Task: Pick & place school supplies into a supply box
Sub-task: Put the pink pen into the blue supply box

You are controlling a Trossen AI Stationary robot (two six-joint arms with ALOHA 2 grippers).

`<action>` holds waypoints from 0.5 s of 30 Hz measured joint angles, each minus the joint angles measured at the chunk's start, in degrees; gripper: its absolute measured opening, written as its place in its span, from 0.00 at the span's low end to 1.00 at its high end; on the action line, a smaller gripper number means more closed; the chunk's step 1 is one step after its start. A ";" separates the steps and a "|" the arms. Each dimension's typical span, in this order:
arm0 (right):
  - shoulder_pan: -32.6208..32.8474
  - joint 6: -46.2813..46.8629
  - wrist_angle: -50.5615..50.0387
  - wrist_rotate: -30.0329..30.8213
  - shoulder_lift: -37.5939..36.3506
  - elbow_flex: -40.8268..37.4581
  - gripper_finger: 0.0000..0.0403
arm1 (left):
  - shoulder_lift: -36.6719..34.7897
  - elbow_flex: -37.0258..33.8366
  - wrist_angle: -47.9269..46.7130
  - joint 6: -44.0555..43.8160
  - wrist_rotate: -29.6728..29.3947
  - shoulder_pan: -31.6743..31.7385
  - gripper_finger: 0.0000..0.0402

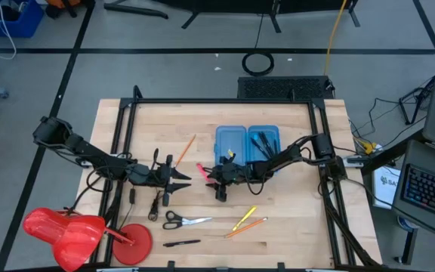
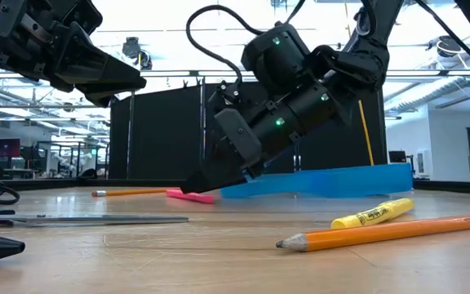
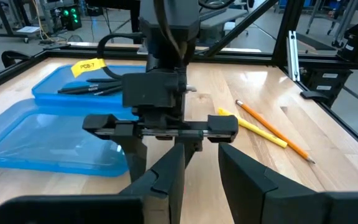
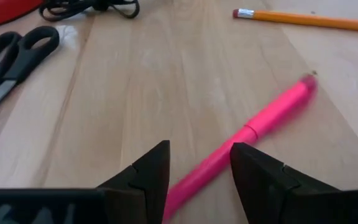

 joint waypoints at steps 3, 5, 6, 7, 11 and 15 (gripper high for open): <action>0.47 0.10 0.17 0.32 0.00 0.00 0.38 | -0.01 0.00 0.00 0.02 0.00 -0.01 0.26; 0.68 -0.99 -0.24 1.20 0.02 0.00 0.38 | 0.01 0.00 -0.01 0.02 0.00 -0.01 0.26; 0.73 -1.30 -0.78 1.96 0.02 0.00 0.38 | -0.01 0.00 -0.02 0.02 0.00 0.00 0.26; 0.73 -1.32 -1.26 2.80 0.02 0.00 0.38 | -0.01 0.00 -0.02 0.00 0.00 -0.01 0.26; -0.26 -1.09 -1.76 5.29 0.02 0.00 0.38 | -0.01 0.00 -0.04 -0.02 0.00 -0.01 0.26; -1.10 -0.42 -0.60 7.44 0.07 -0.04 0.38 | -0.01 0.00 -0.04 0.02 0.00 0.01 0.26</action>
